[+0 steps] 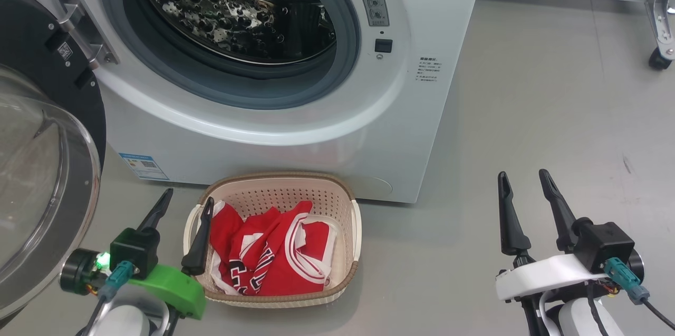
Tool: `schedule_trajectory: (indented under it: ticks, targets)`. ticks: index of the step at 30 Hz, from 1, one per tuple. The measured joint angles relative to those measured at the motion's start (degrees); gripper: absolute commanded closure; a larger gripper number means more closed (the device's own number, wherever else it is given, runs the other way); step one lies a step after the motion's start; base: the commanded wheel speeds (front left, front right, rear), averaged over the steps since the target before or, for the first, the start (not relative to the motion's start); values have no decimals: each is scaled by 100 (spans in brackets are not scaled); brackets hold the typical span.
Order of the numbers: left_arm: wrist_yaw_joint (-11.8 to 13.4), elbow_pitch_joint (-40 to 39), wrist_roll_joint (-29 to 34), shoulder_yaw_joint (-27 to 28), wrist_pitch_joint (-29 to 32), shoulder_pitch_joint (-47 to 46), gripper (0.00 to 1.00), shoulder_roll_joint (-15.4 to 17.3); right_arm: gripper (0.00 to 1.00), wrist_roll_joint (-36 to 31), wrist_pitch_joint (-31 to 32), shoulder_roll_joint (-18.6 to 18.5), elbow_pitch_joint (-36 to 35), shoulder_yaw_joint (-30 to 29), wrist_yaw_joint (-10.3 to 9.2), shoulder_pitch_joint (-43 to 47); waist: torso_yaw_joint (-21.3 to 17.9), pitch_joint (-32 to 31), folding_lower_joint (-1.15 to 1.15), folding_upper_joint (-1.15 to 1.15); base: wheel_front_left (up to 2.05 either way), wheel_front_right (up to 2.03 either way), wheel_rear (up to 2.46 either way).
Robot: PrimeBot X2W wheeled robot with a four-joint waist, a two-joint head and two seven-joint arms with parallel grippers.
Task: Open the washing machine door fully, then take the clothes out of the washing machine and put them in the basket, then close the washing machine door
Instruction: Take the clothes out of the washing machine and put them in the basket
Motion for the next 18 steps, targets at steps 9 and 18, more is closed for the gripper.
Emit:
schedule_trajectory:
  ticks: [9,18]
  targets:
    - [76,-382,86,187,0,375,0,18,0,-24,0,22,-12,46,69,11,-128,-47,0,0,0,0,0]
    - [80,-679,120,304,0,556,0,-55,0,-24,0,34,-81,-29,96,32,-236,-62,0,0,0,0,0]
